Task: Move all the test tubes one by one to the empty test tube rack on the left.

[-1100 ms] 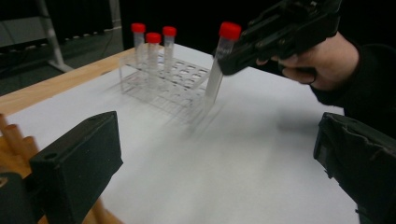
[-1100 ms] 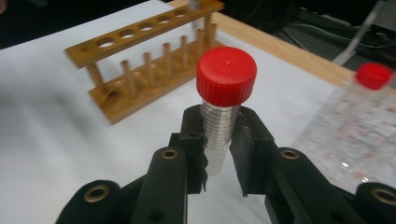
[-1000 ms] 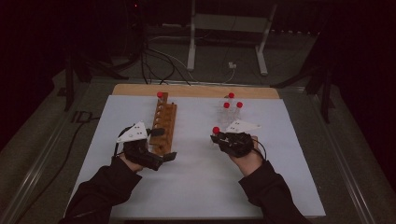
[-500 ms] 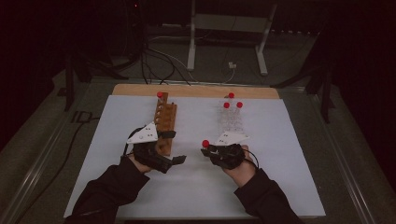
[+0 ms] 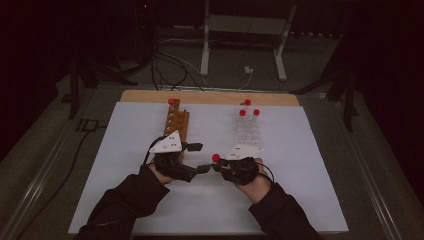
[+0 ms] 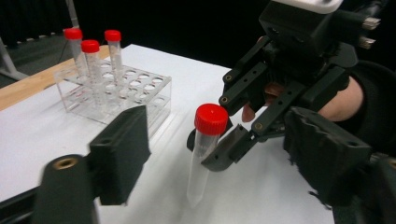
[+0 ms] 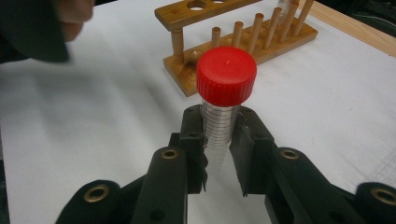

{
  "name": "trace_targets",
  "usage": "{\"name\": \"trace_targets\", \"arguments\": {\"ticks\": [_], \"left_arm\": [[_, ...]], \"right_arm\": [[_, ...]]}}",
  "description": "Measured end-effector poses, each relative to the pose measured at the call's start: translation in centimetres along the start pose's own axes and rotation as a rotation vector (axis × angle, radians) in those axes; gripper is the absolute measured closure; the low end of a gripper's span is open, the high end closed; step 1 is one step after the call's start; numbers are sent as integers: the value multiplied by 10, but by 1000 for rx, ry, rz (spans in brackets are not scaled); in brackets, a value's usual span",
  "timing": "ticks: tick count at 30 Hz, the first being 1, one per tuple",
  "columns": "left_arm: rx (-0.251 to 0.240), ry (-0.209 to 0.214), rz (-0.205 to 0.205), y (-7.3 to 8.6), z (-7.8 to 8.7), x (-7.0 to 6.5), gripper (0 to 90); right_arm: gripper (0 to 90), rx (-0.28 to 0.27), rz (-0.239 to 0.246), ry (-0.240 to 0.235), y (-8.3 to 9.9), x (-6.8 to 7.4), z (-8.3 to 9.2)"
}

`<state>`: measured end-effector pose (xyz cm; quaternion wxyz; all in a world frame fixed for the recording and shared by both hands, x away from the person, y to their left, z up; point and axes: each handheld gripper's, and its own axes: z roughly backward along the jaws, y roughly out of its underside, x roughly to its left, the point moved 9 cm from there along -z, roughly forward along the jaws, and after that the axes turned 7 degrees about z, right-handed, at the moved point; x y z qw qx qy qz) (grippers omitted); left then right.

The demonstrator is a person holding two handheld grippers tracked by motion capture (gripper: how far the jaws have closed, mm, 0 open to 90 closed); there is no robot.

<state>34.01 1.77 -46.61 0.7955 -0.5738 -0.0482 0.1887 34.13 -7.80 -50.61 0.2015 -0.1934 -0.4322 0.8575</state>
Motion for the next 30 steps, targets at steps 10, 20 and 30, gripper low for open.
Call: {"name": "trace_targets", "arguments": {"ticks": [10, 20, 30], "left_arm": [[27, -12, -18, 3, -18, -1, 485], [46, -11, -29, 5, -24, -1, 661], [46, -9, -35, 4, -23, -1, 716]], "right_arm": [[747, -8, 8, -9, -3, 3, 1], [747, -7, 10, -14, -3, 5, 1], [747, -6, 7, -14, -2, 4, 1]]}}
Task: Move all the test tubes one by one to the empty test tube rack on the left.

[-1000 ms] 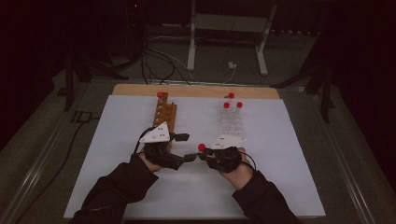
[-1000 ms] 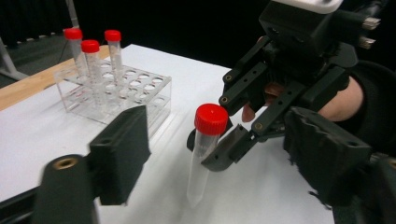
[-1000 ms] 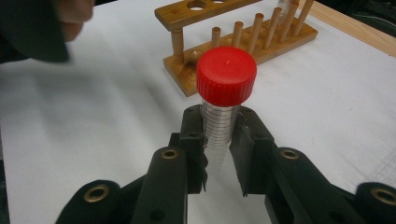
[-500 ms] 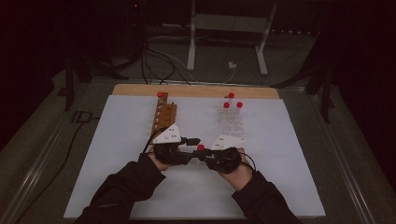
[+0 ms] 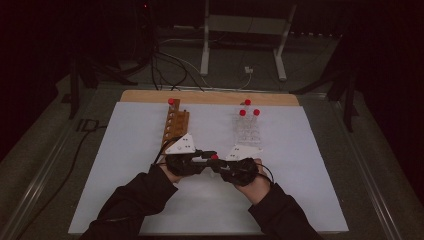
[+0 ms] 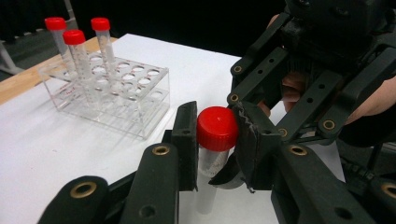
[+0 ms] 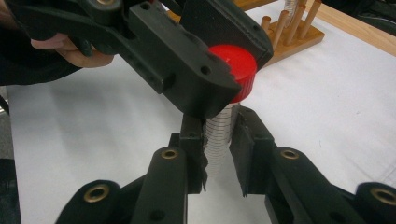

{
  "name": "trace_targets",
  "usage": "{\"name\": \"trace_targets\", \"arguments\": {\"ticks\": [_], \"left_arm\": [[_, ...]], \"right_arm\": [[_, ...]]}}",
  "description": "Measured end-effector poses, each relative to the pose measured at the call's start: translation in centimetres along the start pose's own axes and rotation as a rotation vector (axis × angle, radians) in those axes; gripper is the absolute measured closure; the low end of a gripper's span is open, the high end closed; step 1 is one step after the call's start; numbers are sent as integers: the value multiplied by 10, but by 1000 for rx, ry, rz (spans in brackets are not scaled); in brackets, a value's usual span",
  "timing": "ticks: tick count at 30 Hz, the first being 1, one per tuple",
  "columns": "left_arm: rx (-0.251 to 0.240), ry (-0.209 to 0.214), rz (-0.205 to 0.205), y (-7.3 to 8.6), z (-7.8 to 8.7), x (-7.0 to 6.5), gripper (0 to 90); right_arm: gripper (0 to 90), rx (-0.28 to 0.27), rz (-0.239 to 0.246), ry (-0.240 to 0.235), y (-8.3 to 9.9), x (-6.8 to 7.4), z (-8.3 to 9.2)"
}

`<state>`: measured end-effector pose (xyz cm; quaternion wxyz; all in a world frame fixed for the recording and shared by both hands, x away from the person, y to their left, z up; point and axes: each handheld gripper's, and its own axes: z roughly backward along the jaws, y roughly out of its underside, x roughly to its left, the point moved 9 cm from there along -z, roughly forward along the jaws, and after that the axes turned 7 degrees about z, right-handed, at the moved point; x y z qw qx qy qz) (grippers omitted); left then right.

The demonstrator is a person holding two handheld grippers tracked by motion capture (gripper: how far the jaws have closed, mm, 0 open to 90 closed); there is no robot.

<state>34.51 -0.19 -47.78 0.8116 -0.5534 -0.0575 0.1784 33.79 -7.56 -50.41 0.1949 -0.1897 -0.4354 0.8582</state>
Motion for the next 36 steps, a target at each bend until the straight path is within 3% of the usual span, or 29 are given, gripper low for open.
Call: {"name": "trace_targets", "arguments": {"ticks": [8, 15, 30, 36], "left_arm": [[-5, -12, -10, -4, 3, 2, 720], [-20, -67, -12, -11, 13, 15, 720], [-36, -168, -1, -26, 38, 46, 721], [-42, -211, 7, -33, 48, 60, 721]], "right_arm": [[732, -22, -10, -4, -3, -1, 2], [587, -37, -19, 13, -3, -6, 7], [316, -122, -44, 66, -13, -15, 19], [139, -147, -74, 92, -16, -19, 22]]}}
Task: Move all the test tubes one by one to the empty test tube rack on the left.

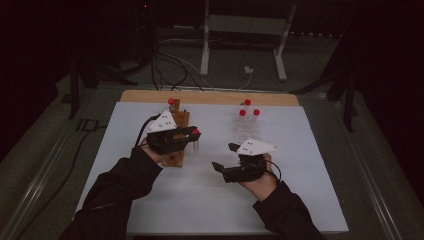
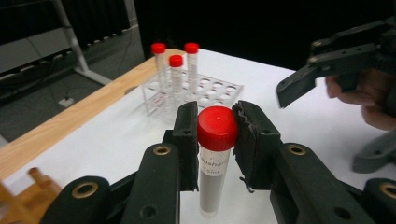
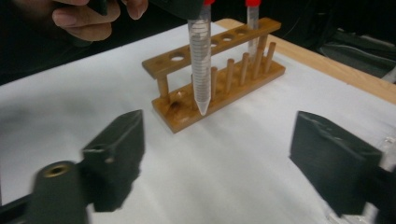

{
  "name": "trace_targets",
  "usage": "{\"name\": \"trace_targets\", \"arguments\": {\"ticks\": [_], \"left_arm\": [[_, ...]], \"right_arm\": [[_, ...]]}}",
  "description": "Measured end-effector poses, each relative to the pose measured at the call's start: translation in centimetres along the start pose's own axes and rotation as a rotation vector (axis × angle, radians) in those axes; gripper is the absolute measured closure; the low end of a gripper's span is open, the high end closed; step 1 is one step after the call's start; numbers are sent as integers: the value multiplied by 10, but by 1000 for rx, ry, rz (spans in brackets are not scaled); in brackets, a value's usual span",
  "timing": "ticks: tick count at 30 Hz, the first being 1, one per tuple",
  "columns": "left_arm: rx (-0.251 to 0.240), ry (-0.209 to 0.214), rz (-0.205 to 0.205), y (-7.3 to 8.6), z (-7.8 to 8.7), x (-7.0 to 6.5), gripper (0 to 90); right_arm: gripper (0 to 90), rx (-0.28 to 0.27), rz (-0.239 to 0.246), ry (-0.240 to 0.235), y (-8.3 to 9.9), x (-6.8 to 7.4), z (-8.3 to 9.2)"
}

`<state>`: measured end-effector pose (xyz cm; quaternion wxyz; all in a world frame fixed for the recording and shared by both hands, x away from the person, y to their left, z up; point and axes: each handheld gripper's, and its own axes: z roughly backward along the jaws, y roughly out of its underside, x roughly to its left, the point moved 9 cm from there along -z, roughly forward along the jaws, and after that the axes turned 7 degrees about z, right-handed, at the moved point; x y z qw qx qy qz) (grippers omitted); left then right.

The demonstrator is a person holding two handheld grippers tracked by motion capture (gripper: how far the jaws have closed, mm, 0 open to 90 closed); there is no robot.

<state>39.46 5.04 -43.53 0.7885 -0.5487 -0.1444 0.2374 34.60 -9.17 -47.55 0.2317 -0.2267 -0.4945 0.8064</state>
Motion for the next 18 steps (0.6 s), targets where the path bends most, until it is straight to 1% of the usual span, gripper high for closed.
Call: {"name": "trace_targets", "arguments": {"ticks": [2, 4, 6, 7, 8, 10, 12, 13, 14, 16, 17, 18], "left_arm": [[5, -10, 3, -1, 1, 5, 721], [2, -24, 8, -2, 2, 10, 721], [2, -41, 10, -4, 3, 16, 721], [2, -45, 13, -5, 4, 18, 721], [0, -52, 13, -6, 4, 21, 721], [-4, -66, 22, -9, 6, 27, 721], [-5, -88, 21, -10, 7, 32, 721], [-6, -90, 26, -11, 7, 35, 721], [-7, -105, 27, -12, 8, 39, 721], [-5, -122, 30, -14, 9, 45, 721], [-11, -137, 35, -15, 10, 50, 721], [-13, -139, 40, -16, 11, 52, 720]], "right_arm": [[103, 3, -5, 5, 0, -1, 0], [75, -5, -13, 7, -1, -2, 1], [35, -7, -5, -10, -1, -1, 1], [29, -12, -7, -13, -1, -1, 2], [23, -14, -11, -25, -1, 0, 2], [23, -15, -8, -20, -1, -1, 3], [13, -18, -11, -30, -1, -1, 3], [13, -21, -12, -31, -2, -1, 4], [12, -19, -10, -29, -1, -2, 4], [0, -18, -10, -35, -1, -2, 4], [0, -20, -11, -34, -1, -2, 4], [0, -20, -9, -34, -1, -2, 4]]}}
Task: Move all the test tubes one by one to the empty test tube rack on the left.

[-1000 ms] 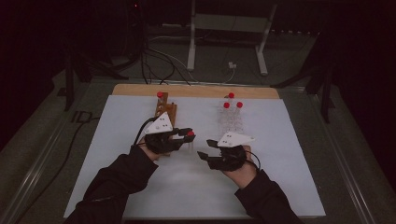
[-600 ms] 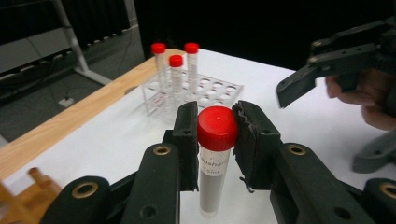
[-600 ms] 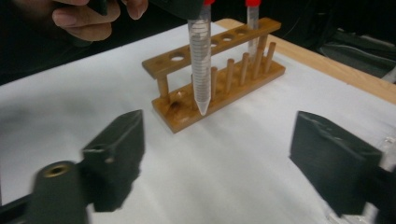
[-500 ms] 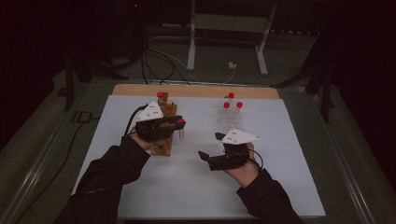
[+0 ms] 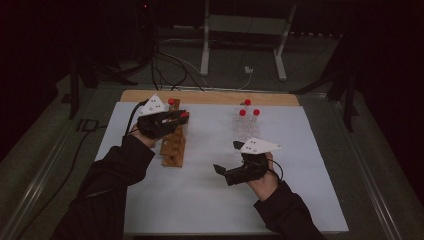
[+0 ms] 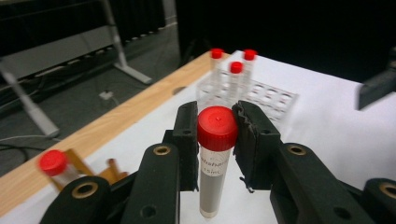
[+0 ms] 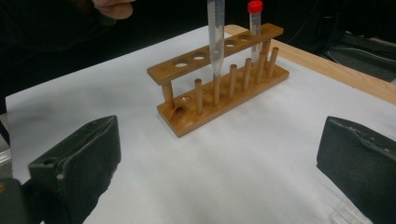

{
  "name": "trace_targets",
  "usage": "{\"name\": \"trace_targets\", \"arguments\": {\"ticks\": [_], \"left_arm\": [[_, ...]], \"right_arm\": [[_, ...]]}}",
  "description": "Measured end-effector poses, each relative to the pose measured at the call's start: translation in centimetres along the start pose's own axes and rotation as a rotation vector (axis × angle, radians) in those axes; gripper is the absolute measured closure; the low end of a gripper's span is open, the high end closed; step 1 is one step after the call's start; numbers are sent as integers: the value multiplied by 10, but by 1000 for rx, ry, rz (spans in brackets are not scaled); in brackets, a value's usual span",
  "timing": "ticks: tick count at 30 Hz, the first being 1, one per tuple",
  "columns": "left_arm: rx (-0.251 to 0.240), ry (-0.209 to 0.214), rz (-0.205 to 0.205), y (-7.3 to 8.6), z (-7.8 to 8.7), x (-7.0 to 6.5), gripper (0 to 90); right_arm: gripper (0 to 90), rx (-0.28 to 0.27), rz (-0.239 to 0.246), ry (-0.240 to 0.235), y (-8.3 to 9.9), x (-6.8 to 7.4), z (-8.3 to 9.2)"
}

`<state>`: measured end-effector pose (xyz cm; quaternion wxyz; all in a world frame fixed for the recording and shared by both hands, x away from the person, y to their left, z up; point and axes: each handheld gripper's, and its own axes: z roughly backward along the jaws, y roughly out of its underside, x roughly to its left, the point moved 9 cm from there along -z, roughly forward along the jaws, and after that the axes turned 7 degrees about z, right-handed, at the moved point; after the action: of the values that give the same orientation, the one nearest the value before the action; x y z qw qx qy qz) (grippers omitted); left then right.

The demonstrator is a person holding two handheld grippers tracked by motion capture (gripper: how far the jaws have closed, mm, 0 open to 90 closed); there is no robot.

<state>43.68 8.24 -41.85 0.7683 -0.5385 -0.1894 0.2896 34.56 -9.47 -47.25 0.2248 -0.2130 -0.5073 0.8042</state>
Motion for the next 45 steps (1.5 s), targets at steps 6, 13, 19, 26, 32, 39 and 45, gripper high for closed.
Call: {"name": "trace_targets", "arguments": {"ticks": [6, 13, 19, 26, 32, 39, 45], "left_arm": [[-21, -55, 17, -6, 0, 18, 721], [-46, -117, 50, -11, -4, 40, 720], [-74, -180, 83, -12, -8, 59, 720], [-101, -243, 113, -12, -12, 76, 720], [-123, -290, 129, -6, -18, 85, 720], [-99, -306, 157, 7, -27, 91, 720], [-67, -311, 170, 19, -34, 93, 720]], "right_arm": [[0, -5, -6, 0, 0, -1, 1], [0, -8, -5, -1, 0, -1, 1], [0, -6, -4, -2, 0, -2, 1], [0, -5, -4, -6, 1, -2, 2], [0, -5, -2, -7, 2, -2, 2], [0, -3, -5, -9, 2, -2, 2], [0, 0, -7, -15, 3, -2, 2]]}}
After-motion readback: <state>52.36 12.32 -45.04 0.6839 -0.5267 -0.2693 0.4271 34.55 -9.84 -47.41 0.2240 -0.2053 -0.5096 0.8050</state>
